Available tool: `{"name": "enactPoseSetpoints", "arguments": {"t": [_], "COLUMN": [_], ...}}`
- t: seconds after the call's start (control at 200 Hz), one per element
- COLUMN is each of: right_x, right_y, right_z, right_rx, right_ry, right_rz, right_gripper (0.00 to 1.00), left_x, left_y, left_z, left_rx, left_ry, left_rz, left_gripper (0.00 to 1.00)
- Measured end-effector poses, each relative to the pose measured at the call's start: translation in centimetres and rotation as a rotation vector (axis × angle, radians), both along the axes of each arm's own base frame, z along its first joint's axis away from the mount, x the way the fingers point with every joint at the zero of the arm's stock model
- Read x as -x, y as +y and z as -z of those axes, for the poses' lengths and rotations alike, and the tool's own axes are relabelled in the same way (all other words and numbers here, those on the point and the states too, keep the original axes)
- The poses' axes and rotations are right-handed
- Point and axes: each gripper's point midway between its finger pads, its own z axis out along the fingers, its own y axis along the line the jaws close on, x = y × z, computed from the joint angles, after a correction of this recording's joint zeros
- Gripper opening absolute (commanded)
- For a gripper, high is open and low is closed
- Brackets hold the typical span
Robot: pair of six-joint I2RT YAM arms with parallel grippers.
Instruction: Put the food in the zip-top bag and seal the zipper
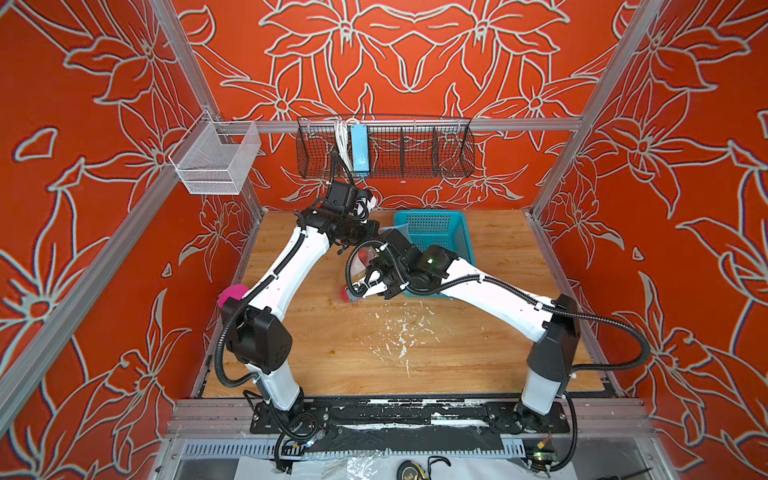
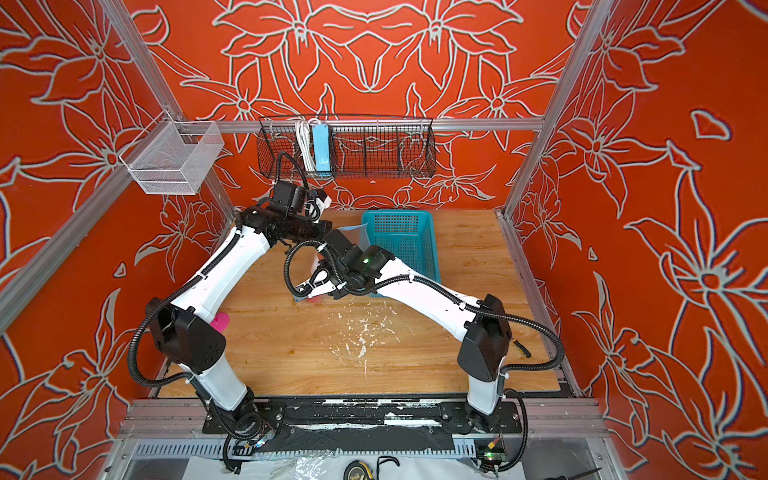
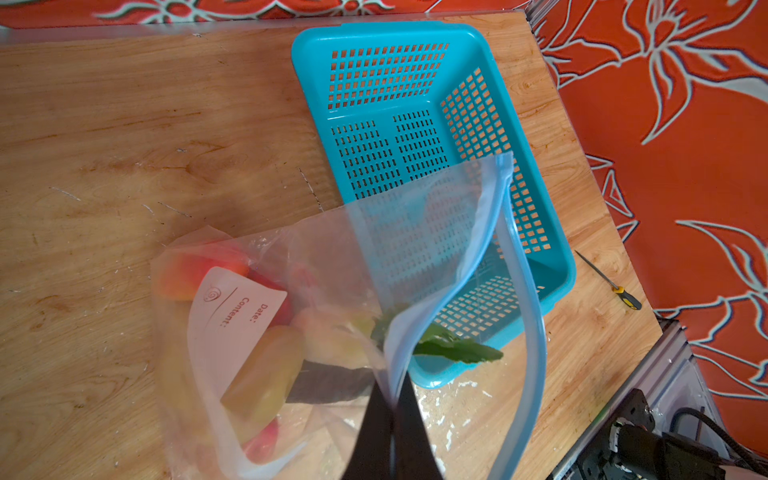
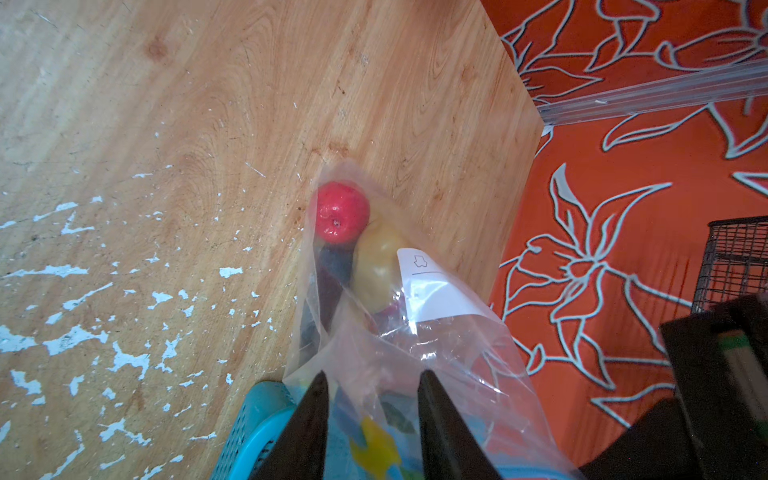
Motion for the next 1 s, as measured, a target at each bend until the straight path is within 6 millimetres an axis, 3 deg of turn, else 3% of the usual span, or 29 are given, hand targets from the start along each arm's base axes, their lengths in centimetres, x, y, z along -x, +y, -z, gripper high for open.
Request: {"name": "enactPoseSetpoints", "arguments": {"t": [0.21,0.455,0.611,0.801,1.001], "right_x": [-0.2,-0.4,-0.5,-0.6,-0.6], "right_y": [-0.1,0.0,0.1,0.2,0.7], "right_z": [0.0,-0.2,-0.3,-0.5,0.0], "right_rx": [0.007,0.007,-0.007,-0.033,-0.066], "right_ry": [-0.014,-0.030,-0.024,-0.002,0.043], "right_rz": [0.001,0.000,0.015,0.049,0.082], "right_gripper": [0.28,0.08,0.02,0.00,0.00], "left_x": [0.0,0.0,0.0,-0.1,0.0], "left_y": [0.0,0.0,0.0,0.9,3.2], "left_z": [0.0,0.0,0.0,0.5,1.5], "left_rx": [0.000,0.000,-0.002,-0.038,-0.102], "left_ry": [0.000,0.001,0.001,0.015,0.057], "left_rz": [0.001,0.001,-0.002,-0.054,-0.146], "left_gripper": [0.00,0.00,0.00,0.42,0.71]}}
